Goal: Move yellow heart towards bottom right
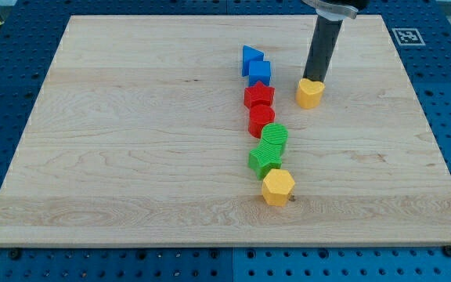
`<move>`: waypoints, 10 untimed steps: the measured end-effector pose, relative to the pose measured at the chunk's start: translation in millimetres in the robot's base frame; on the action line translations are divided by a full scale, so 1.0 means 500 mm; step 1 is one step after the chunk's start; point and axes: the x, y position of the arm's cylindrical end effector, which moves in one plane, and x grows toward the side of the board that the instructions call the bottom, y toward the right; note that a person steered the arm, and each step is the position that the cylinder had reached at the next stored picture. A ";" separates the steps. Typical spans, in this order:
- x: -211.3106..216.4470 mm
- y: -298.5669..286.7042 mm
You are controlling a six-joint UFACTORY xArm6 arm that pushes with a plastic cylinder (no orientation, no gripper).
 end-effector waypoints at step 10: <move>0.252 0.048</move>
